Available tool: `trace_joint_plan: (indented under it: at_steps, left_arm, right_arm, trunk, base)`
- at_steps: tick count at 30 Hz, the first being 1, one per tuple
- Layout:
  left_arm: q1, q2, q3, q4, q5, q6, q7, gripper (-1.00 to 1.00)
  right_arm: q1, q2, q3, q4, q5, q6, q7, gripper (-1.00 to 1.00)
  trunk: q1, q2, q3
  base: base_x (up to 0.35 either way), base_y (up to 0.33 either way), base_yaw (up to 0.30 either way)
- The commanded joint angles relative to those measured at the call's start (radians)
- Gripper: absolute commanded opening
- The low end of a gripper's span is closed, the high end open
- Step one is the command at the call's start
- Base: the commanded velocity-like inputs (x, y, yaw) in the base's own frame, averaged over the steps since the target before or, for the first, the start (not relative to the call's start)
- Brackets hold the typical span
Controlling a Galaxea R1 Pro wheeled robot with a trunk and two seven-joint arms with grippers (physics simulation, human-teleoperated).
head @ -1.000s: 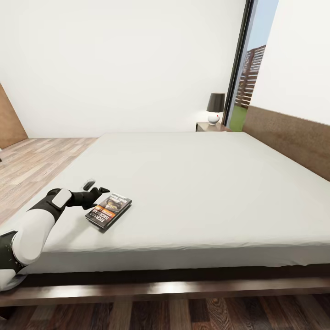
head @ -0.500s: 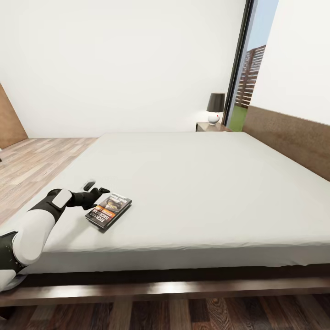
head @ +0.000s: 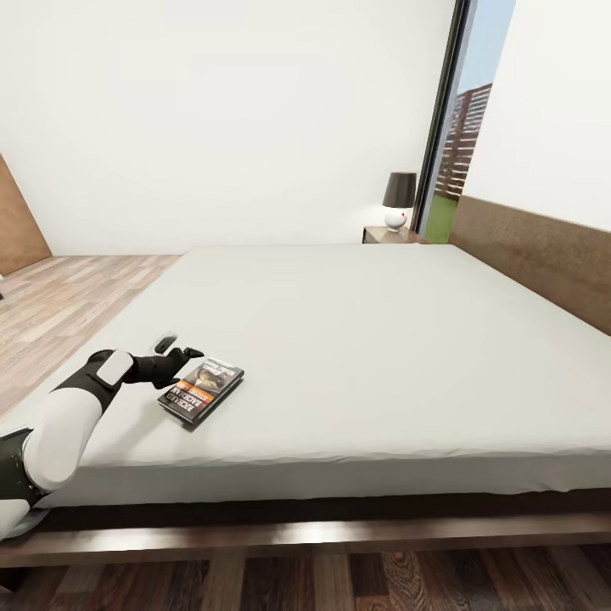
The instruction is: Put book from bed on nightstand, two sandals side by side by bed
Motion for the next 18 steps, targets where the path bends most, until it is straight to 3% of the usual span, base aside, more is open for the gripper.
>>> trace_joint_plan:
  at_steps: [1,18]
  left_arm:
    - [-0.001,0.0,0.006,-0.001,-0.005,0.005,-0.003,1.0]
    - [0.001,-0.001,0.006,0.0,-0.005,0.005,-0.003,1.0]
  right_arm:
    - [-0.001,0.001,0.008,0.003,-0.005,-0.009,0.003,1.0]
    - [-0.001,-0.001,0.008,0.003,-0.005,-0.009,0.003,1.0]
  trunk:
    - [0.0,0.0,-0.001]
    - [0.0,0.0,-0.001]
  base:
    - [0.0,0.0,0.0]
    - [0.0,0.0,0.0]
